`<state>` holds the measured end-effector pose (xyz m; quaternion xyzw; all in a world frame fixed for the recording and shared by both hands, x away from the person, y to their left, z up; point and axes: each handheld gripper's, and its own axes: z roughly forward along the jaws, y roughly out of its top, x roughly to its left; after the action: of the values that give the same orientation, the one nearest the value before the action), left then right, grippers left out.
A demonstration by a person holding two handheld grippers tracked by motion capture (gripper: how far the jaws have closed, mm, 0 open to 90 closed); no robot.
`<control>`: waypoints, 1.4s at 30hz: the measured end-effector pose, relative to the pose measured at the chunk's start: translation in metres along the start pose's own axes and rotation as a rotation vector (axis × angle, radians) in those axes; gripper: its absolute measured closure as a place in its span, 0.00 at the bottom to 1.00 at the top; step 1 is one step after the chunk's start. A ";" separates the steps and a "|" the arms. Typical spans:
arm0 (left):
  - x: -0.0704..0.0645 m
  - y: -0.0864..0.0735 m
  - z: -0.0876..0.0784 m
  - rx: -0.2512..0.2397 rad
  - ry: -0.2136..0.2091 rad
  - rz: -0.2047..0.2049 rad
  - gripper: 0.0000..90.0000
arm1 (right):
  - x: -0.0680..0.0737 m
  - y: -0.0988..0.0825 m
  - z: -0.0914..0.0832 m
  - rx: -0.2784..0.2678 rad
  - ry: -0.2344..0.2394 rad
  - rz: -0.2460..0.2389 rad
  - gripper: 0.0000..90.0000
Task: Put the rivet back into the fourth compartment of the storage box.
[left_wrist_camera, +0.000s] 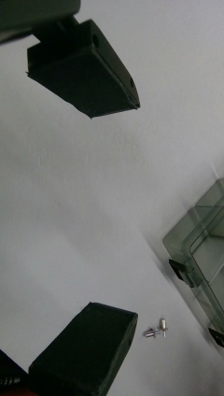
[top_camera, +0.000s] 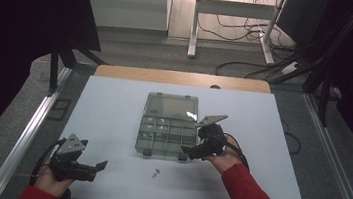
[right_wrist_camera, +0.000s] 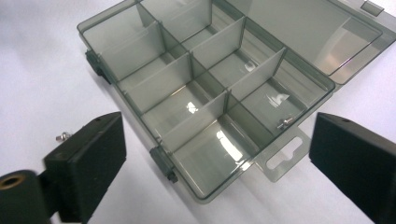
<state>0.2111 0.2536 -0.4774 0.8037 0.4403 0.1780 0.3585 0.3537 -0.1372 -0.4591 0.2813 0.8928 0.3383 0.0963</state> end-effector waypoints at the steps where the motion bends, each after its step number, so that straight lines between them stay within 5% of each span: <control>1: 0.000 0.000 0.000 0.000 0.000 0.000 0.04 | 0.000 0.000 0.000 0.000 0.000 0.000 0.04; 11: 0.000 0.000 0.000 0.003 0.002 0.003 0.04 | 0.018 -0.009 -0.010 -0.041 0.026 -0.031 0.00; 19: -0.001 0.000 0.000 0.006 0.004 0.006 0.04 | 0.035 -0.016 -0.009 -0.007 0.113 -0.065 0.02; 31: -0.001 0.000 0.001 0.010 0.004 0.008 0.04 | 0.055 -0.015 0.001 0.053 0.153 -0.064 0.01; 42: -0.002 0.001 0.001 0.013 0.005 0.011 0.04 | 0.079 -0.009 0.023 0.113 0.180 -0.108 0.31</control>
<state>0.2111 0.2515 -0.4777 0.8080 0.4379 0.1791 0.3513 0.2929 -0.0857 -0.4807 0.2061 0.9294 0.3057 0.0177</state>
